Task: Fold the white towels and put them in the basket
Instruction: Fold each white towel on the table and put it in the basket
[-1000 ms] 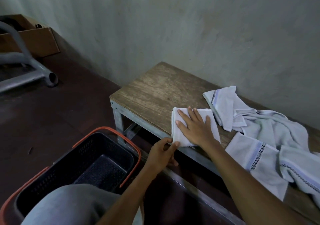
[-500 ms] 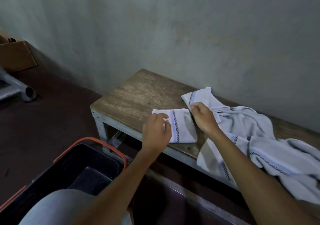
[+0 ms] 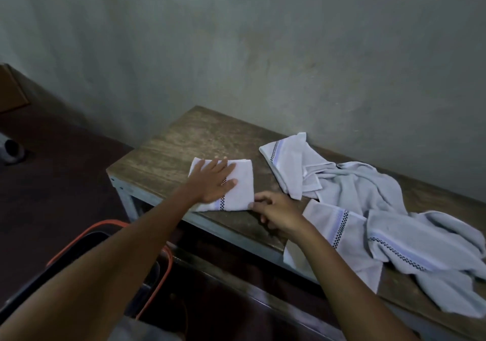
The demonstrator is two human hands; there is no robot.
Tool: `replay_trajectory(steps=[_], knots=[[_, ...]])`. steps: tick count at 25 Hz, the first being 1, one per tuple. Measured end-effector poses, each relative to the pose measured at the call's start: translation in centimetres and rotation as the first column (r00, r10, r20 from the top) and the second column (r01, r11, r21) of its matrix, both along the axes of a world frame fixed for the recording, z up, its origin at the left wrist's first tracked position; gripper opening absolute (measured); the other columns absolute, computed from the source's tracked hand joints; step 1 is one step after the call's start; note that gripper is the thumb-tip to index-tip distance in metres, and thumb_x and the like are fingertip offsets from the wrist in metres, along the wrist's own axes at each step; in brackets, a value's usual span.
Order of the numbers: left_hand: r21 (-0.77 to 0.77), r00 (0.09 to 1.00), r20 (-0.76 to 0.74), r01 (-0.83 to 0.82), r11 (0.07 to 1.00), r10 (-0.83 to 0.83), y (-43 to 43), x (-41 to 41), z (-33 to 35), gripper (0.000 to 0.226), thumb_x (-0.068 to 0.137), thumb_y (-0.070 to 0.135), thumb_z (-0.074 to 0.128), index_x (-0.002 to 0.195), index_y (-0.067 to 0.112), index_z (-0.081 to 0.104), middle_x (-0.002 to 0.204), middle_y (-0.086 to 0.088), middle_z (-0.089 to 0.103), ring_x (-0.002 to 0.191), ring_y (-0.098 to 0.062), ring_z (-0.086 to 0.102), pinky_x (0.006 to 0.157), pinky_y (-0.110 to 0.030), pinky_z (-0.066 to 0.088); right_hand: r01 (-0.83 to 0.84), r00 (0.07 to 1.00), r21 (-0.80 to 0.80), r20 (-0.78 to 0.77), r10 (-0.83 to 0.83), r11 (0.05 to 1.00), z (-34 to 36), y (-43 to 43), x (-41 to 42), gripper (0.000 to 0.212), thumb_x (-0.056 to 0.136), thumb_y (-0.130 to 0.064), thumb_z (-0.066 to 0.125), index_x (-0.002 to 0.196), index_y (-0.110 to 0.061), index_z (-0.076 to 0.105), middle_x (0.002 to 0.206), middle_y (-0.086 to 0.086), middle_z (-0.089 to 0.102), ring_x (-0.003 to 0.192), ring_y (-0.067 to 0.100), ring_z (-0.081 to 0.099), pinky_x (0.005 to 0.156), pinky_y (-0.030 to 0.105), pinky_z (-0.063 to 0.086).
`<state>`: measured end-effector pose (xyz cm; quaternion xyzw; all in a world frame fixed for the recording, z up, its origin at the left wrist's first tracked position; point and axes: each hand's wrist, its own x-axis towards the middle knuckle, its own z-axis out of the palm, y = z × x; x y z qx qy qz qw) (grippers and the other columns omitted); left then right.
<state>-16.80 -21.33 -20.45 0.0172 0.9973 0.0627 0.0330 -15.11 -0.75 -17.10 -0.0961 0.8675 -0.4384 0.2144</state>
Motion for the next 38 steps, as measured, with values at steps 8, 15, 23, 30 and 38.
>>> replay_trajectory(steps=[8, 15, 23, 30, 38], knots=[[0.167, 0.996, -0.064, -0.047, 0.985, 0.058, 0.6, -1.0, 0.3, 0.057, 0.098, 0.047, 0.025, 0.148, 0.022, 0.018, 0.157, 0.000, 0.017, 0.144, -0.019, 0.012, 0.115, -0.050, 0.006, 0.110, 0.948, -0.319, 0.319, -0.002, 0.941, -1.5, -2.0, -1.2, 0.024, 0.089, -0.020, 0.061, 0.113, -0.018, 0.062, 0.064, 0.002, 0.047, 0.038, 0.007, 0.035, 0.034, 0.014, 0.020], [0.095, 0.989, -0.128, -0.068, 0.993, 0.080, 0.5, -1.5, -1.2, 0.058, 0.096, 0.053, 0.023, 0.147, 0.027, 0.018, 0.157, 0.000, 0.016, 0.145, -0.020, 0.009, 0.114, -0.052, 0.003, 0.052, 0.927, -0.289, 0.371, 0.062, 0.956, -2.1, -1.8, -1.3, 0.005, 0.090, -0.019, 0.060, 0.086, -0.016, 0.058, 0.059, 0.003, 0.045, 0.033, 0.008, 0.035, 0.031, 0.012, 0.017], [0.099, 0.982, -0.166, -0.073, 0.992, 0.089, 0.6, -1.6, -1.4, 0.056, 0.096, 0.052, 0.026, 0.146, 0.027, 0.021, 0.154, 0.002, 0.021, 0.143, -0.018, 0.014, 0.114, -0.052, 0.005, 0.058, 0.870, -0.384, 0.472, 0.142, 0.922, -2.0, -1.0, -1.5, 0.010, 0.091, -0.015, 0.055, 0.083, -0.018, 0.060, 0.055, 0.003, 0.042, 0.029, 0.007, 0.030, 0.029, 0.010, 0.014], [0.118, 0.980, -0.164, -0.093, 0.989, 0.112, 0.7, -1.8, -1.5, 0.056, 0.096, 0.054, 0.026, 0.146, 0.030, 0.021, 0.154, 0.004, 0.022, 0.143, -0.017, 0.013, 0.114, -0.052, 0.005, -0.011, 0.853, -0.256, 0.503, 0.143, 0.967, -0.8, -0.1, -2.0, 0.010, 0.092, -0.011, 0.051, 0.084, -0.015, 0.055, 0.045, 0.000, 0.037, 0.027, 0.006, 0.025, 0.029, 0.009, 0.011], [0.164, 0.989, -0.136, -0.029, 0.986, 0.051, 0.0, -1.4, -1.1, 0.057, 0.094, 0.058, 0.026, 0.145, 0.033, 0.023, 0.154, 0.008, 0.023, 0.144, -0.014, 0.009, 0.114, -0.048, 0.003, -0.069, 0.823, -0.241, 0.535, 0.192, 0.968, -1.0, -0.6, -1.0, 0.023, 0.097, -0.024, 0.048, 0.077, -0.014, 0.042, 0.047, 0.000, 0.033, 0.026, 0.007, 0.024, 0.029, 0.010, 0.012]])
